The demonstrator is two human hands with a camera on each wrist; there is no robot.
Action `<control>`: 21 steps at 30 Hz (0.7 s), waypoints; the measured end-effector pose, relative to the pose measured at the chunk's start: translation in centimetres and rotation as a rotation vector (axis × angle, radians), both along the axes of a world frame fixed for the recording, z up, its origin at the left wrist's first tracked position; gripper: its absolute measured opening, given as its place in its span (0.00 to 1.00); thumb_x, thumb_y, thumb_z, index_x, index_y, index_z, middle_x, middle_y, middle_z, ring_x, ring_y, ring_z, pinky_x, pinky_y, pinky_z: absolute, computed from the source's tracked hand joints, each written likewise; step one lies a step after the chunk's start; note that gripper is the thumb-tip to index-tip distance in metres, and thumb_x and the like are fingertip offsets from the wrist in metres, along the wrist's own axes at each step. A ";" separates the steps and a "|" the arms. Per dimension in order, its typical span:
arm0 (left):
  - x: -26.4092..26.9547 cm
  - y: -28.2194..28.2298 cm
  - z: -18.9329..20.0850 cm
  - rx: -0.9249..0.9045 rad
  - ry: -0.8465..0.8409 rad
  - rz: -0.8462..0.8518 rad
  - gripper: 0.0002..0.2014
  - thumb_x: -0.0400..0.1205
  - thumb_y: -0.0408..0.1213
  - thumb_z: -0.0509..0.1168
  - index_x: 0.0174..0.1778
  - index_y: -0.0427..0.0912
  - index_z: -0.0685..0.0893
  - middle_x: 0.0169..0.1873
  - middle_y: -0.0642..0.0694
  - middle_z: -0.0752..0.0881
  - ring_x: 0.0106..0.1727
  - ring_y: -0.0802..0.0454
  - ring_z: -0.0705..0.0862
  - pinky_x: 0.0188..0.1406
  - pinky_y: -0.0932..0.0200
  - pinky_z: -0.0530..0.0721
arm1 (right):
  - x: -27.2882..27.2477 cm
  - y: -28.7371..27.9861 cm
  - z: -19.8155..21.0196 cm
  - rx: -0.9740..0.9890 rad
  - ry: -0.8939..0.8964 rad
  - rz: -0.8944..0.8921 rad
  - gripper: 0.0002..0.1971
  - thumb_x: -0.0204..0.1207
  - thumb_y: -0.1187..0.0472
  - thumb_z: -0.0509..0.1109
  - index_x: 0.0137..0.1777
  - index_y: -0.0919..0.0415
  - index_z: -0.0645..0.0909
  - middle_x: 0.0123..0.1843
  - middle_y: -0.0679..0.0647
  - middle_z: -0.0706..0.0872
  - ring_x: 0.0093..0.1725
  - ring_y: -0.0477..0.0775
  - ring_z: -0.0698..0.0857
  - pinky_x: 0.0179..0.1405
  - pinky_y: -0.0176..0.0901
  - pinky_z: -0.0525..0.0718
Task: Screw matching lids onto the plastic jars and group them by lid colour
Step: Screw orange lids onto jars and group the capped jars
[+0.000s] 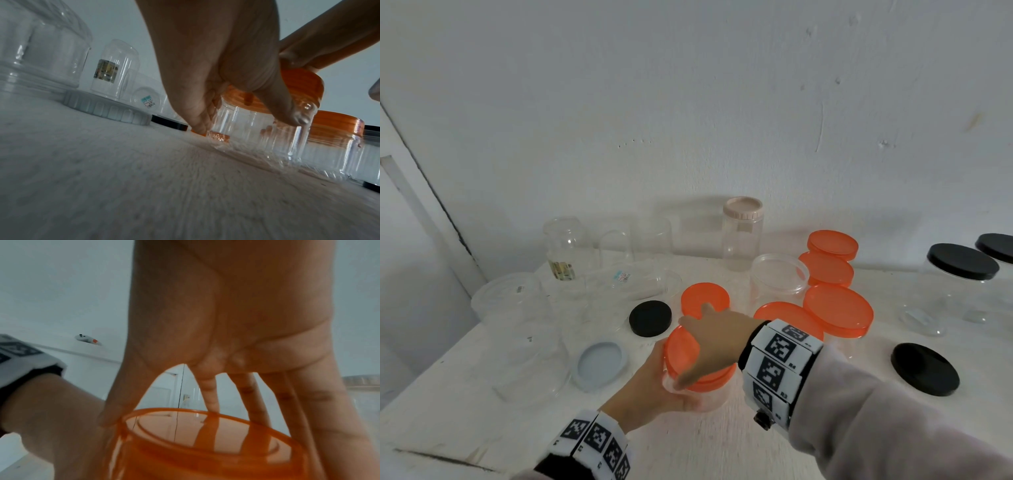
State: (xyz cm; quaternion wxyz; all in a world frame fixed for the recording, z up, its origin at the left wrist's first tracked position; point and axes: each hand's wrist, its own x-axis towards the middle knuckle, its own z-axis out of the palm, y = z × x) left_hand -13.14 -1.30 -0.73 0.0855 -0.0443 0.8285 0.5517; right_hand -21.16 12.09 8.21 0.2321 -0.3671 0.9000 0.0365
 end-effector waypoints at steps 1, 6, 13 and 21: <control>0.0 0.0 -0.1 0.008 0.000 0.006 0.52 0.66 0.33 0.82 0.76 0.57 0.52 0.70 0.60 0.68 0.71 0.61 0.71 0.72 0.56 0.75 | -0.1 -0.1 0.2 0.021 -0.013 0.000 0.53 0.61 0.26 0.73 0.83 0.44 0.53 0.77 0.57 0.63 0.73 0.67 0.68 0.66 0.66 0.75; 0.0 0.1 0.0 -0.020 0.002 0.014 0.52 0.66 0.34 0.82 0.75 0.58 0.52 0.70 0.59 0.69 0.71 0.60 0.71 0.71 0.61 0.73 | -0.6 -0.1 1.1 0.086 -0.070 0.103 0.53 0.64 0.44 0.81 0.82 0.34 0.48 0.79 0.53 0.60 0.78 0.67 0.63 0.62 0.68 0.74; 0.1 0.2 0.1 -0.019 -0.004 0.027 0.52 0.67 0.35 0.81 0.76 0.58 0.50 0.73 0.55 0.67 0.75 0.54 0.69 0.76 0.49 0.72 | -0.8 0.4 -0.1 0.006 -0.018 0.081 0.51 0.63 0.33 0.76 0.82 0.37 0.50 0.74 0.54 0.63 0.73 0.65 0.64 0.62 0.66 0.77; 0.1 0.1 -0.3 0.008 0.007 0.051 0.52 0.64 0.35 0.83 0.74 0.61 0.55 0.69 0.59 0.71 0.70 0.57 0.73 0.70 0.53 0.77 | 0.0 1.0 -2.1 -0.106 0.072 0.019 0.51 0.65 0.28 0.70 0.83 0.43 0.50 0.76 0.57 0.61 0.73 0.66 0.63 0.62 0.59 0.77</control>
